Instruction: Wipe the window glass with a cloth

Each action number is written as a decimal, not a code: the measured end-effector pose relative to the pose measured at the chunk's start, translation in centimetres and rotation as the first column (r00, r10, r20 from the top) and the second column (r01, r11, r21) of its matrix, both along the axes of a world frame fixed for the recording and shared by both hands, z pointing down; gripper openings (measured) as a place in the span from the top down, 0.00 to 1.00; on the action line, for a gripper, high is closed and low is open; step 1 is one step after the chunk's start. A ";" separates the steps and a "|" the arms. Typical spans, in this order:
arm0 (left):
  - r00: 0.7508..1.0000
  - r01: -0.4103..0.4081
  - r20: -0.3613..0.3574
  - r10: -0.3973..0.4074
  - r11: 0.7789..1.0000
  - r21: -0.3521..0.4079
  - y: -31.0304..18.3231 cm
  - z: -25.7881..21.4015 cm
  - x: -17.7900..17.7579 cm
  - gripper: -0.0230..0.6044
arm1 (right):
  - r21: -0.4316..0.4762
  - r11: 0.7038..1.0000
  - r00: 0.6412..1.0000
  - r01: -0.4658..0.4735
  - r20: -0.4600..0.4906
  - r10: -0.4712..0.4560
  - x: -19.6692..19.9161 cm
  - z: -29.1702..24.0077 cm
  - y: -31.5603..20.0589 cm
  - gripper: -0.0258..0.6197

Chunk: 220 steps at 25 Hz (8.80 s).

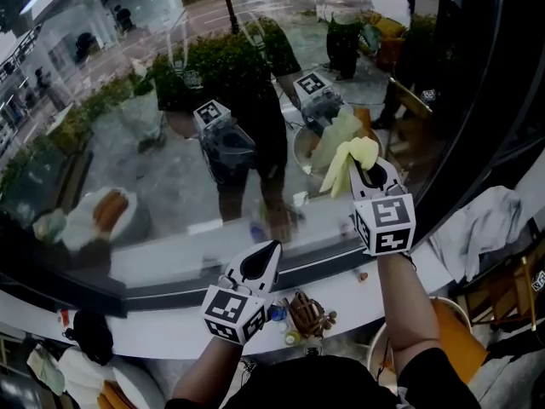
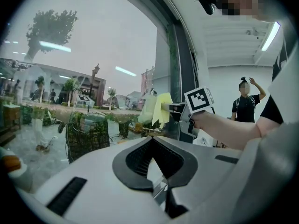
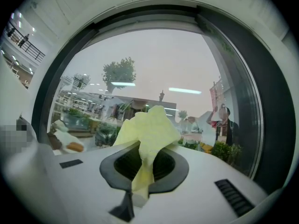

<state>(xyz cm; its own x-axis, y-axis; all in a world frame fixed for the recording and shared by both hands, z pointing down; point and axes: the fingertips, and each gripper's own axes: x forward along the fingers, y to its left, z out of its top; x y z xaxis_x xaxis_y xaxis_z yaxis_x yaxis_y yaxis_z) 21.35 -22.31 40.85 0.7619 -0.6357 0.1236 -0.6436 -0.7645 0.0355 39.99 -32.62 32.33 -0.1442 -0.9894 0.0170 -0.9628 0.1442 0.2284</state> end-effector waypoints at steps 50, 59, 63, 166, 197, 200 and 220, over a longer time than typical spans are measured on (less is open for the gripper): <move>0.998 -0.029 -0.060 0.035 0.995 0.096 0.7 -6.0 0.8 0.95 | 0.125 0.992 1.000 -0.019 -0.019 0.022 -0.7 -7.9 3.0 0.89; 0.997 -0.005 -0.077 0.013 0.994 0.113 1.2 -6.7 -0.7 0.95 | 0.142 0.990 0.999 -0.010 -0.034 0.015 -2.5 -8.9 2.1 0.89; 0.997 0.008 -0.078 0.000 0.994 0.105 1.0 -6.2 -1.9 0.95 | 0.129 0.992 0.999 -0.015 -0.034 0.019 -3.3 -8.3 1.2 0.89; 0.910 0.409 -0.107 -0.401 0.910 0.064 2.3 -2.3 -53.4 0.95 | 0.126 0.893 0.902 0.432 -0.081 -0.424 -66.9 -5.9 0.2 0.89; 0.978 0.171 -0.127 -0.164 0.984 0.046 4.7 -1.9 -41.0 0.95 | 0.108 0.950 0.956 0.294 -0.037 -0.292 -50.5 -3.9 7.5 0.89; 0.984 0.143 -0.115 -0.136 0.989 0.048 5.2 -1.9 -39.1 0.95 | 0.103 0.962 0.968 0.253 -0.016 -0.252 -47.1 -3.5 8.8 0.89; 0.996 0.045 -0.074 -0.046 0.999 -0.015 14.9 -0.2 -21.5 0.95 | -0.042 0.990 0.988 0.132 0.091 -0.128 -25.8 3.7 21.1 0.89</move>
